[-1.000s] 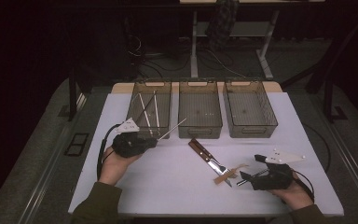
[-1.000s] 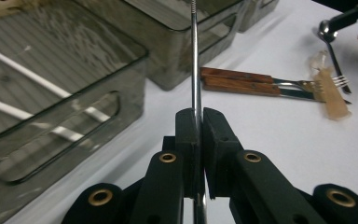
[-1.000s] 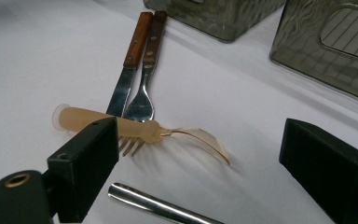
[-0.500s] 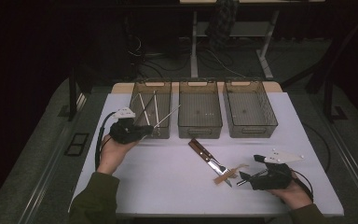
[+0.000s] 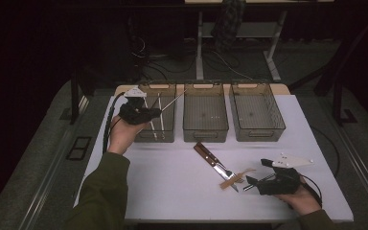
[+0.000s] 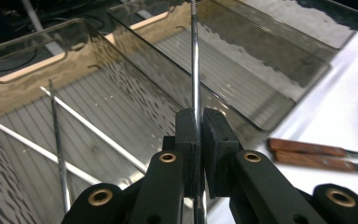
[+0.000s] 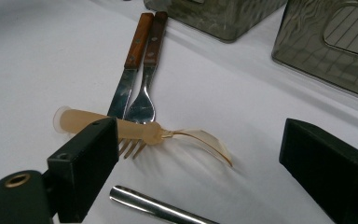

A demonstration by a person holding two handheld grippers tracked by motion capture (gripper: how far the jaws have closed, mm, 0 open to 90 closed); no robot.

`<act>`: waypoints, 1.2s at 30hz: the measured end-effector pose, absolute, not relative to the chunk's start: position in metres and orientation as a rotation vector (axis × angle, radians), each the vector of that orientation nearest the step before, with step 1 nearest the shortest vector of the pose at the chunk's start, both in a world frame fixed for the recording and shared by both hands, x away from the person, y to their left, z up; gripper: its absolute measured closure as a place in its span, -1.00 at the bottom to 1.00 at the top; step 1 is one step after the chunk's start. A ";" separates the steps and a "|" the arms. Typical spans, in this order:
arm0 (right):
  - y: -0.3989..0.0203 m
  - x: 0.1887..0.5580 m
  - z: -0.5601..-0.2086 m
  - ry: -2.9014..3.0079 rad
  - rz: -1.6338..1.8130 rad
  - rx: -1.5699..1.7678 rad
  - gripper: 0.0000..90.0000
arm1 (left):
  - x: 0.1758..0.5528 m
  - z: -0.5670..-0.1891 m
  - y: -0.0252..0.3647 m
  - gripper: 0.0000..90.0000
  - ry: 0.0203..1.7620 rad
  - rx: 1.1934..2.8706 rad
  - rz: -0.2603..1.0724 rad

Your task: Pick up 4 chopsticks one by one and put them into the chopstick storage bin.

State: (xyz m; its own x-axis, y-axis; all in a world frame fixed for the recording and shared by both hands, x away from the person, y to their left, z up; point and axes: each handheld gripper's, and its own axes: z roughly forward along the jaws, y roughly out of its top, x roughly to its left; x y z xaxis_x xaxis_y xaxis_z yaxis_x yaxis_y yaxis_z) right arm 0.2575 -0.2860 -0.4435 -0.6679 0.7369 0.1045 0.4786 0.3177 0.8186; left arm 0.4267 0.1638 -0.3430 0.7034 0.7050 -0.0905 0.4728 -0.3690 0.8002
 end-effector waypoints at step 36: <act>-0.287 0.257 -0.443 2.297 1.280 1.084 -0.75 | 0.485 -0.388 0.168 0.85 1.262 2.082 0.372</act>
State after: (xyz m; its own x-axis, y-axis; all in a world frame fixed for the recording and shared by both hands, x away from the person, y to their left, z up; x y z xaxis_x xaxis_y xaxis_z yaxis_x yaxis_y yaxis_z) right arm 0.2567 -0.2866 -0.4432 -0.6723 0.7336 0.0991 0.4702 0.3198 0.8226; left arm 0.4854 0.1678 -0.3881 0.4927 0.8650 -0.0946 0.6756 -0.3117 0.6681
